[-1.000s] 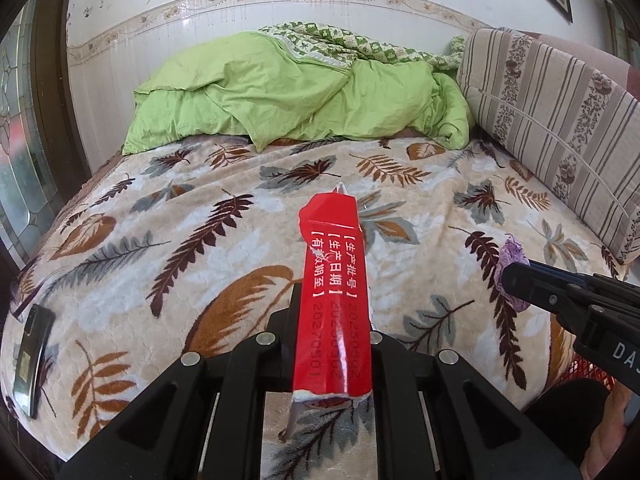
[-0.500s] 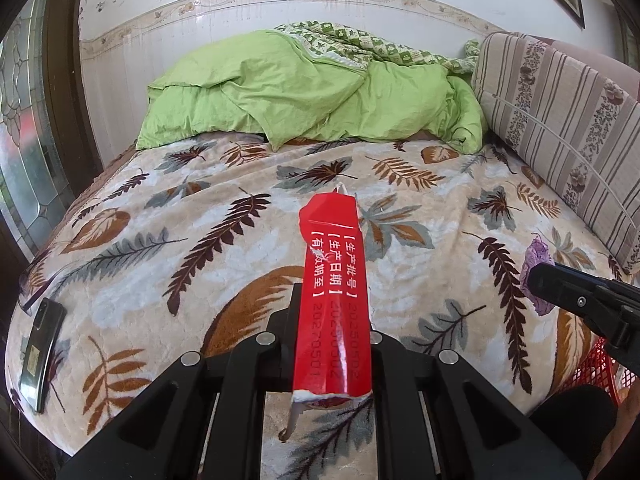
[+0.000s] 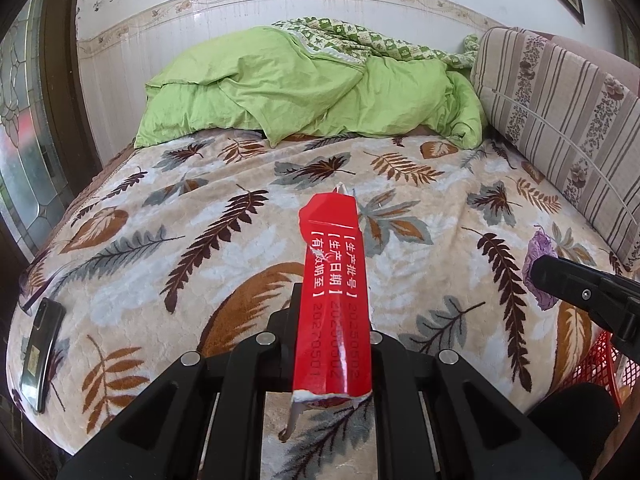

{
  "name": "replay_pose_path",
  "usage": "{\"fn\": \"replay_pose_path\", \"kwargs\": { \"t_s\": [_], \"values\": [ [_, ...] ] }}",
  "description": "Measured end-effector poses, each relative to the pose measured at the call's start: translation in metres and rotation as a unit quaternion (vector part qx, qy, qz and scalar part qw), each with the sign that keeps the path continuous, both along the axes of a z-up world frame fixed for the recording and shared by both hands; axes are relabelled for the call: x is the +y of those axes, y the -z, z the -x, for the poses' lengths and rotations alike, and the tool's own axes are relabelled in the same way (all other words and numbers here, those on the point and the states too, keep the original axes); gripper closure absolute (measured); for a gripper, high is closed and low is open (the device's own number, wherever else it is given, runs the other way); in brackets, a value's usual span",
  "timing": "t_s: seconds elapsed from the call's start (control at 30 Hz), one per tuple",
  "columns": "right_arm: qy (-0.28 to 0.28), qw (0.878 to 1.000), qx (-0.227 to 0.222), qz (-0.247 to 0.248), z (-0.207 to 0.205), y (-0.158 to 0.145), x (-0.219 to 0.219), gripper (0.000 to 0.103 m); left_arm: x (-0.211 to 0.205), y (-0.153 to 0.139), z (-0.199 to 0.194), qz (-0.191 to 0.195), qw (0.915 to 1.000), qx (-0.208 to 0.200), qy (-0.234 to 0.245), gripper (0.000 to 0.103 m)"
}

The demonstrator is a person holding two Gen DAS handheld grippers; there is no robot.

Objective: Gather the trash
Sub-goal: 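Lift the red wrapper and purple scrap off the bed with both grippers, then carry both items over the red basket and open both grippers to drop them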

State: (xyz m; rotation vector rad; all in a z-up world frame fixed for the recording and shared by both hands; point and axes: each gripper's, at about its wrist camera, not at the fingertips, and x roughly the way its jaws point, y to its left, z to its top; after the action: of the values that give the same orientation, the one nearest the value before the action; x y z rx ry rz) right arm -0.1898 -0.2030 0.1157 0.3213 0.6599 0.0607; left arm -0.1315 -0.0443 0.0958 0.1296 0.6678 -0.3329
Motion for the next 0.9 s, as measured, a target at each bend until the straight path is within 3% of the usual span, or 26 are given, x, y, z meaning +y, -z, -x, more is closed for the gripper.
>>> {"fn": "replay_pose_path", "kwargs": {
  "t_s": [0.63, 0.9],
  "values": [
    [0.022, 0.999, -0.005, -0.027, 0.011, -0.006, -0.022, 0.082, -0.027, -0.008, 0.013, -0.006, 0.9990, 0.003, 0.044, 0.092],
    [0.067, 0.997, -0.010, -0.038, 0.042, -0.014, -0.064, 0.082, -0.062, -0.021, 0.030, 0.004, 0.9940, 0.009, 0.109, 0.092]
  ]
}}
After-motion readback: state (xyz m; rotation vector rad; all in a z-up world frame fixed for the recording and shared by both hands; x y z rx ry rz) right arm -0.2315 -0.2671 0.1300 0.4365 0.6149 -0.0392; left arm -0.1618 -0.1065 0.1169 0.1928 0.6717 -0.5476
